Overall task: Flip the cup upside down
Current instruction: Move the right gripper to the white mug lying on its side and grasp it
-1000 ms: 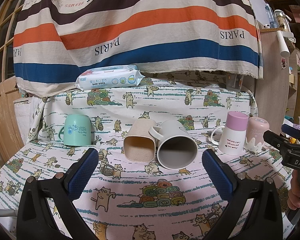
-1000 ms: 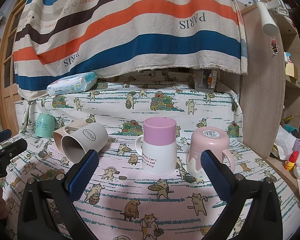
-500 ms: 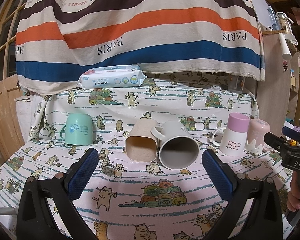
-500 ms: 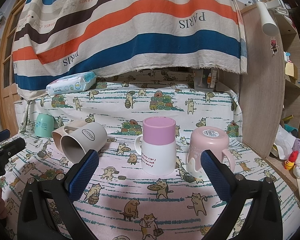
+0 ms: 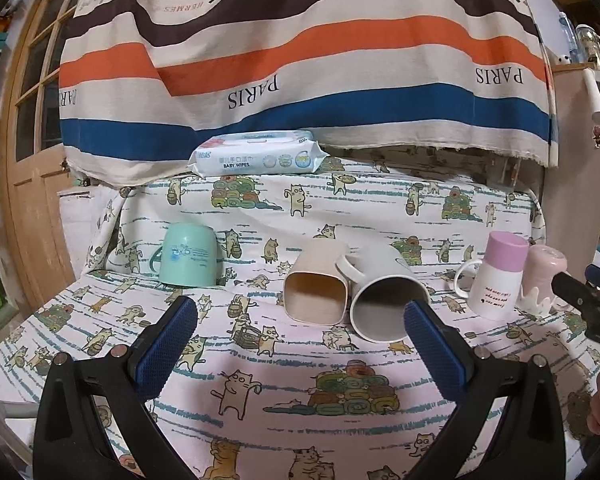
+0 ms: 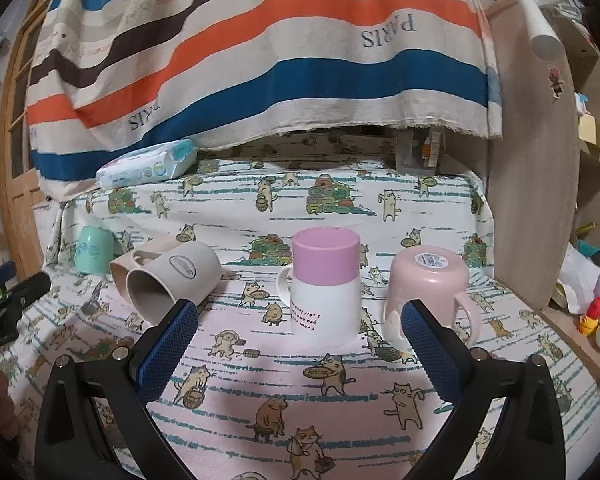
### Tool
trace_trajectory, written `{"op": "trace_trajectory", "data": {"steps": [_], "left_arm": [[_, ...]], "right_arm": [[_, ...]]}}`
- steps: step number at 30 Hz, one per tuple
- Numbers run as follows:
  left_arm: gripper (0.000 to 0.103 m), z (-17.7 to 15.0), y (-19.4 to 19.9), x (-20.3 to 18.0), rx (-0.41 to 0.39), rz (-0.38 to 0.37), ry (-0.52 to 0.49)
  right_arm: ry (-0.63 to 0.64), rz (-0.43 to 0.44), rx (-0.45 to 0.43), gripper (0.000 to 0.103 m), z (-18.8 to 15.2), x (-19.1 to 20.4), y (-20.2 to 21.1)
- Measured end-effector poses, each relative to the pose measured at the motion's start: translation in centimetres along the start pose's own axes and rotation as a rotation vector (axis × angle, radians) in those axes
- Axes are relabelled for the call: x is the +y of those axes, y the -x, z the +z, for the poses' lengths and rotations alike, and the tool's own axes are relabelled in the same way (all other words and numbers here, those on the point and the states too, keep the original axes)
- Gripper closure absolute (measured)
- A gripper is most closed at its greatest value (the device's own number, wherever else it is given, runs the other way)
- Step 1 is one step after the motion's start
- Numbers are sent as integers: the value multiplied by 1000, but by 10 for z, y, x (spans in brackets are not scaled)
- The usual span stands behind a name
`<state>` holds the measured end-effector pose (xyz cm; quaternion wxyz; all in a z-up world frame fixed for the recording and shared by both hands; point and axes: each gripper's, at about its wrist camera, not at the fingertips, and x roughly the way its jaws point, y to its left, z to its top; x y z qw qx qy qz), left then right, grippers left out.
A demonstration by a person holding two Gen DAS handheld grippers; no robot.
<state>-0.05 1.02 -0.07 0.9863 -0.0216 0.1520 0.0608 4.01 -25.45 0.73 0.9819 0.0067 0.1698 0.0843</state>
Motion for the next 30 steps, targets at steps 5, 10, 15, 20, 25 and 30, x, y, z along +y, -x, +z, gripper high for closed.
{"op": "trace_trajectory", "data": {"steps": [5, 10, 15, 20, 25, 30], "left_arm": [[0, 0, 1, -1, 0, -14, -7], [0, 0, -1, 2, 10, 2, 17], [0, 1, -19, 17, 96, -13, 87], [0, -8, -61, 41, 308, -133, 219], [0, 3, -56, 25, 232, -37, 24], [0, 21, -80, 24, 300, -76, -20]], "right_arm": [[12, 3, 39, 1, 16, 11, -1], [12, 46, 121, 1, 45, 29, -3], [-25, 143, 249, 1, 68, 48, -16], [-5, 101, 367, 1, 77, 76, -48], [-17, 125, 499, 3, 80, 102, -98], [-54, 96, 579, 8, 80, 119, -143]]}}
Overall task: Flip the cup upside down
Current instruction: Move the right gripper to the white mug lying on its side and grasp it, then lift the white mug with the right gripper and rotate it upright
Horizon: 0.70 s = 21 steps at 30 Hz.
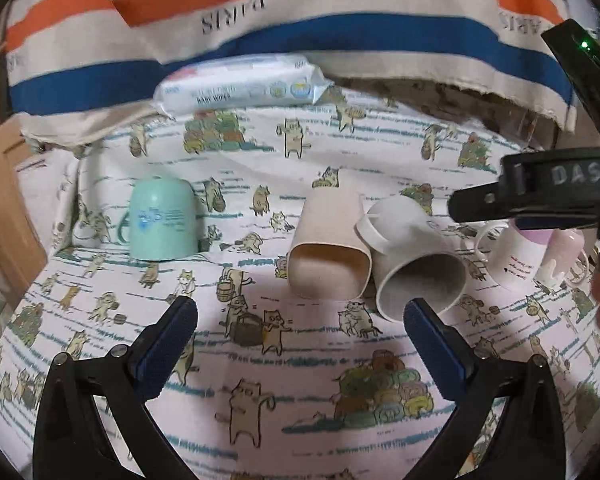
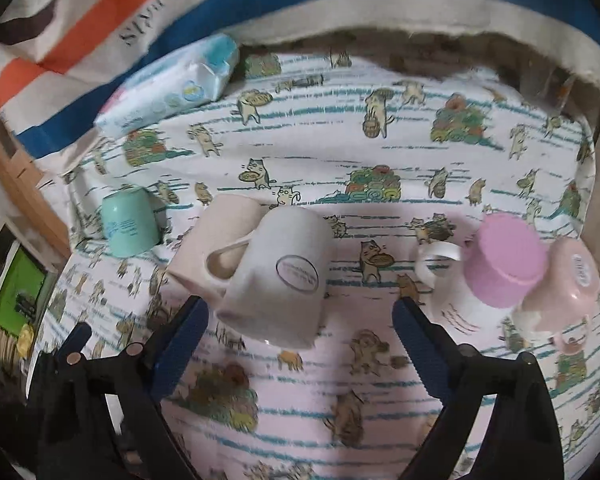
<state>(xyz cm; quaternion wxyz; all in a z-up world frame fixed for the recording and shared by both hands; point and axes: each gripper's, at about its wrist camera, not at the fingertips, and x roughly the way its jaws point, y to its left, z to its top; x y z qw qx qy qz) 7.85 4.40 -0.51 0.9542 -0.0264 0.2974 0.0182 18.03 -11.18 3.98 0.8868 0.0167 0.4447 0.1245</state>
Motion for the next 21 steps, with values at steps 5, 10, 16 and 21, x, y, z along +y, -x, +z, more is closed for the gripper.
{"op": "trace_trajectory", "data": {"steps": [5, 10, 16, 21], "left_arm": [[0, 13, -18, 8, -3, -4, 16], [0, 17, -29, 25, 0, -39, 92], [0, 14, -37, 39, 29, -21, 136], [0, 12, -38, 39, 41, -12, 120]], "right_arm": [[-18, -31, 72, 9, 22, 10, -29], [-36, -19, 142, 9, 28, 9, -54], [-71, -3, 241, 13, 30, 7, -88], [-112, 39, 287, 15, 26, 3, -107]]}}
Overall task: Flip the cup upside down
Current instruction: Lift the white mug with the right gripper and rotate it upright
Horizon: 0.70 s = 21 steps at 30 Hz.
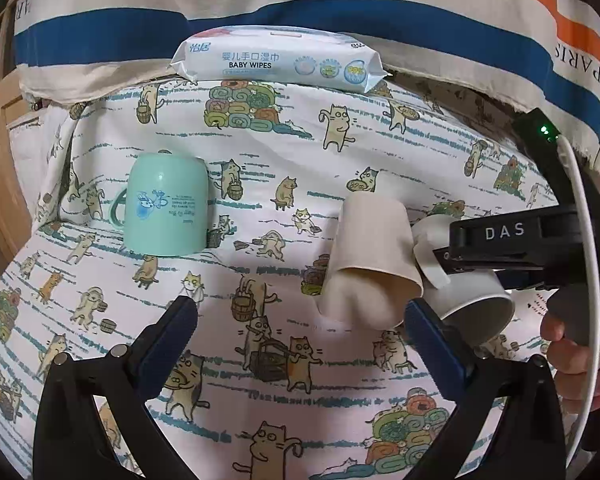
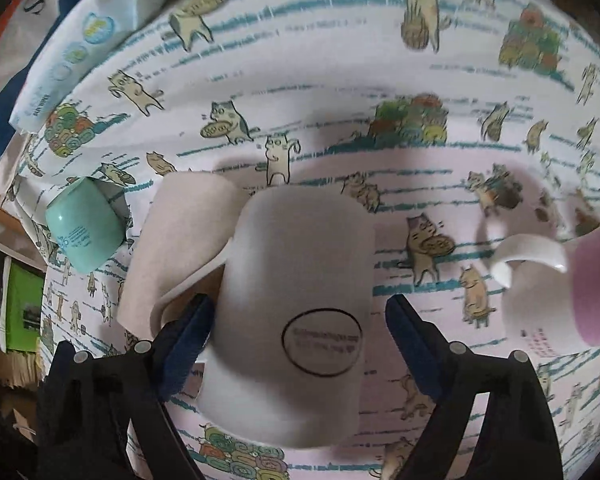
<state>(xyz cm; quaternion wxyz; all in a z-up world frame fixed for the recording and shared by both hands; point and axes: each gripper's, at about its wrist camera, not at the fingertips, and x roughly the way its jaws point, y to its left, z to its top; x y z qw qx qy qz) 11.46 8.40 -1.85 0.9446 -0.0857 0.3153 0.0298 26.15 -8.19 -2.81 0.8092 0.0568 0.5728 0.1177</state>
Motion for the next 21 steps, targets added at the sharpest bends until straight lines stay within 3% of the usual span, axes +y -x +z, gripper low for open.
{"op": "trace_trajectory", "data": {"steps": [4, 8, 15, 21], "left_arm": [[0, 1, 1, 4, 3, -17, 19], [0, -1, 2, 4, 10, -28, 15], [0, -3, 19, 2, -35, -65, -16], [0, -19, 29, -10, -3, -37, -40]], "right_arm": [[-9, 46, 15, 20, -1, -2, -5], [29, 4, 5, 22, -7, 0, 2], [109, -31, -6, 22, -43, -8, 22], [93, 21, 20, 22, -77, -30, 39]]}}
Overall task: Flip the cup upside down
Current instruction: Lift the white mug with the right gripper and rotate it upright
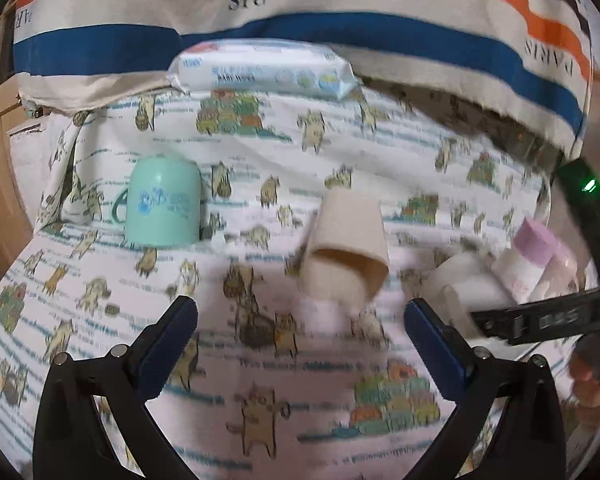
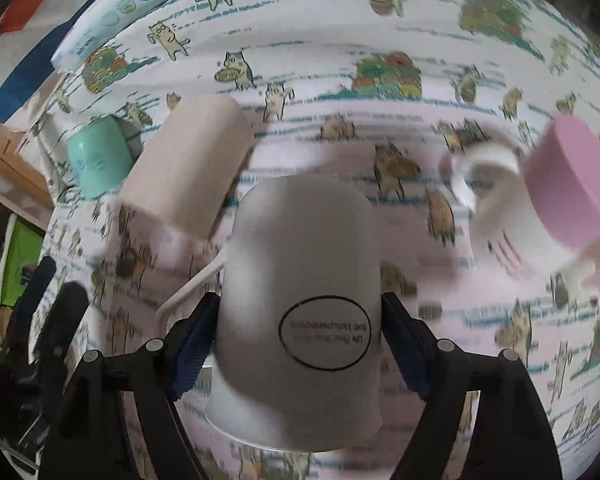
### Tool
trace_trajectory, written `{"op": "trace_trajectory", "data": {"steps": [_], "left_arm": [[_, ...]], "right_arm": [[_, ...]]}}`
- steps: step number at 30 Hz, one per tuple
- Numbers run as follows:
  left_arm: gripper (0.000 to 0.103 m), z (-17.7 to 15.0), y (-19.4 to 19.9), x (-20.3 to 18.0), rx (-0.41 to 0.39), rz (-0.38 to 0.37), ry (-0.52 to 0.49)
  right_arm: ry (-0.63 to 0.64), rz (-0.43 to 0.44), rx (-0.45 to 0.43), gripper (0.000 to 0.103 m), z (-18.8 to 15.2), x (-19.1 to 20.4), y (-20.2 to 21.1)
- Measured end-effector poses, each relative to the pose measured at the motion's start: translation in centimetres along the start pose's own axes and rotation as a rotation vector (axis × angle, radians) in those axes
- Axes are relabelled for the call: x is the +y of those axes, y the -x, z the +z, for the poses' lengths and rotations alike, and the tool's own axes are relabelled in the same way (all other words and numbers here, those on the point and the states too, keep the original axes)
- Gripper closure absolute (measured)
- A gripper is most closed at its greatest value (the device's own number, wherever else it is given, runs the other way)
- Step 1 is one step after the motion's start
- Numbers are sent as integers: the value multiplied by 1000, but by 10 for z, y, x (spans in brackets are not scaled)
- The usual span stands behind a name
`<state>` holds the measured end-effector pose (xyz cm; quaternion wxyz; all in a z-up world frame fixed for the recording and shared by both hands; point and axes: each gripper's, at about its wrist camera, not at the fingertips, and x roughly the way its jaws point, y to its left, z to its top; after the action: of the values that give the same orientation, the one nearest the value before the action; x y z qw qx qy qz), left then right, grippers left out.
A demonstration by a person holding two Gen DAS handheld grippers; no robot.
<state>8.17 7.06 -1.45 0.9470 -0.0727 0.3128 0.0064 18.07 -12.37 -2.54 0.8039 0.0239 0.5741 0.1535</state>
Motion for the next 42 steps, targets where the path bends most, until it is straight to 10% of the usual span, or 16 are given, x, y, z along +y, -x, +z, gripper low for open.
{"op": "trace_trajectory", "data": {"steps": [32, 42], "left_arm": [[0, -40, 59, -16, -57, 52, -20], [0, -36, 66, -21, -70, 62, -23]], "right_arm": [[-54, 49, -106, 22, -89, -18, 47], [132, 14, -287, 15, -102, -16, 89]]}}
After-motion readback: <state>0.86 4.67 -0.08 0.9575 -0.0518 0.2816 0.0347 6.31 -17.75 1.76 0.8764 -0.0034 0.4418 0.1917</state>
